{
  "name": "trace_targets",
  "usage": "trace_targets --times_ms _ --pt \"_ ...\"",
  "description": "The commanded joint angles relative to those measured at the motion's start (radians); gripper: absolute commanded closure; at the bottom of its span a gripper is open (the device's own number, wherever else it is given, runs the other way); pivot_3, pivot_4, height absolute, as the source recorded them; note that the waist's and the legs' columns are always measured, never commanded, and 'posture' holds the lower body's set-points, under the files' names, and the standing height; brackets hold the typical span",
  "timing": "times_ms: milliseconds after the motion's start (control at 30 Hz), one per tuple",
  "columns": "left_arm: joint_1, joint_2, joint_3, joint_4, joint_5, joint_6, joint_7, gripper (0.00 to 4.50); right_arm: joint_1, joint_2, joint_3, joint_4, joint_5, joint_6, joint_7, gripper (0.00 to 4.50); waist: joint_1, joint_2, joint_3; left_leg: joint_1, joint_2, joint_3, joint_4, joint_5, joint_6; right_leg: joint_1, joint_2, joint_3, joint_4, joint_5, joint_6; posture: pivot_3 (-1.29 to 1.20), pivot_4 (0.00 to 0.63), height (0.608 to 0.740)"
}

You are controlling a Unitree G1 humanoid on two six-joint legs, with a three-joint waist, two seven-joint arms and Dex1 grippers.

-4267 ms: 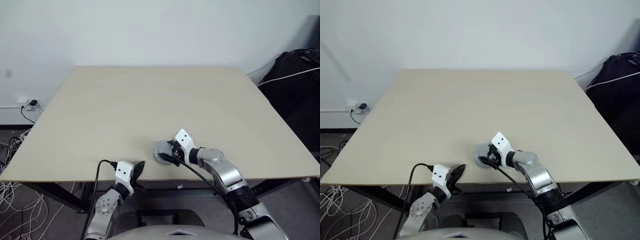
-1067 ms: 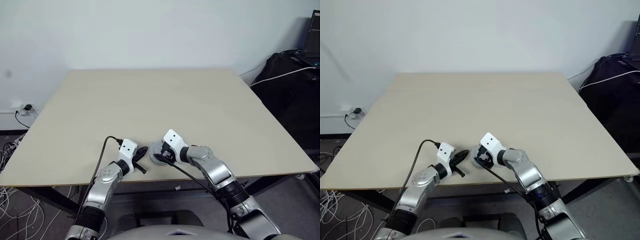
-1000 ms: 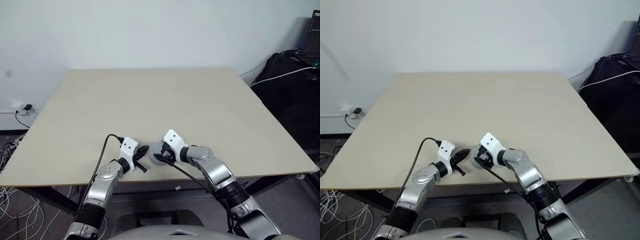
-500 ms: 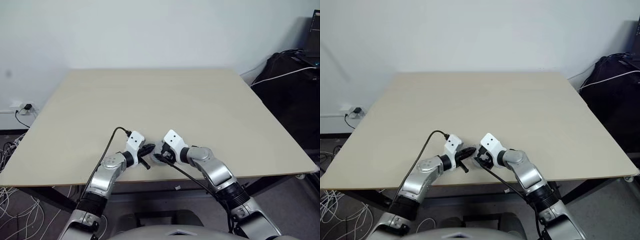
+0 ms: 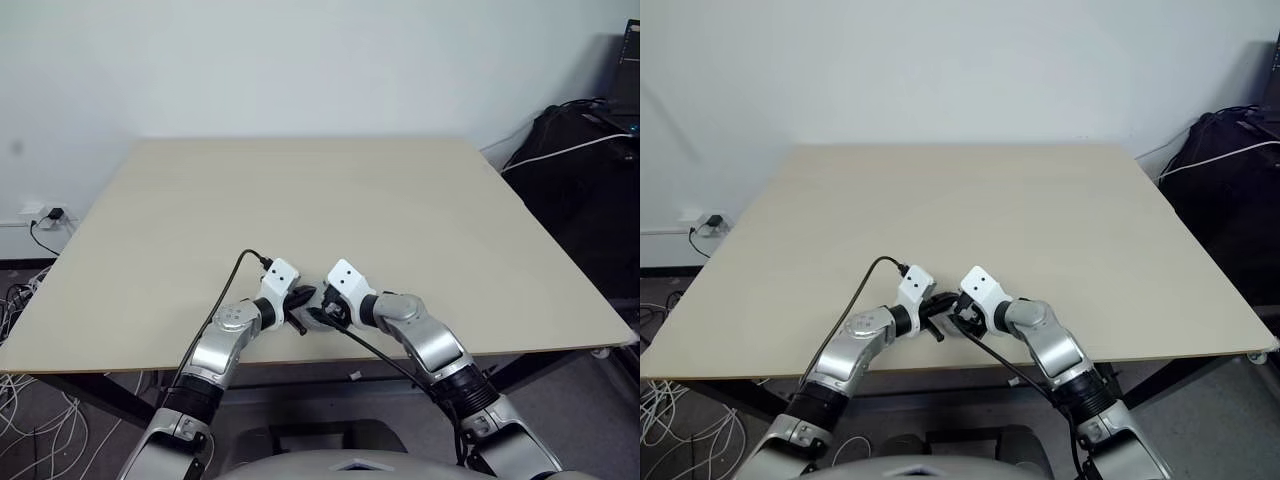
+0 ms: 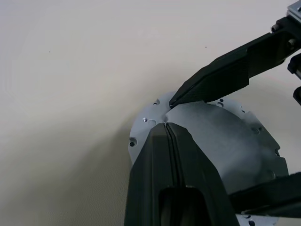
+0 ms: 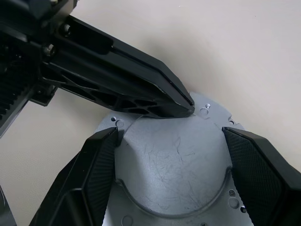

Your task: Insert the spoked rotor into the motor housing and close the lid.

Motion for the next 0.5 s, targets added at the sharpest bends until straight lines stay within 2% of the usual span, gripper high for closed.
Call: trace_targets --times_ms 33,500 --pt "-0.008 -0.007 -0.011 0.019 0.015 0.028 0.014 4.5 0.015 0.002 0.037 0.023 -0.019 0.026 0.001 1.24 0.0 0.0 0.0 0.0 0.0 0.0 0.0 0.0 0.0 0.0 0.0 0.0 0.0 0.0 0.0 0.0 0.0 0.74" --pt "0.018 -0.003 -0.018 0.016 0.012 0.024 0.008 4.5 0.017 0.005 0.037 0.017 -0.019 0.011 0.013 1.24 0.0 0.0 -0.001 0.001 0.0 0.0 0.0 0.0 0.0 0.0 0.0 0.0 0.0 0.0 0.0 0.0 0.0 0.74"
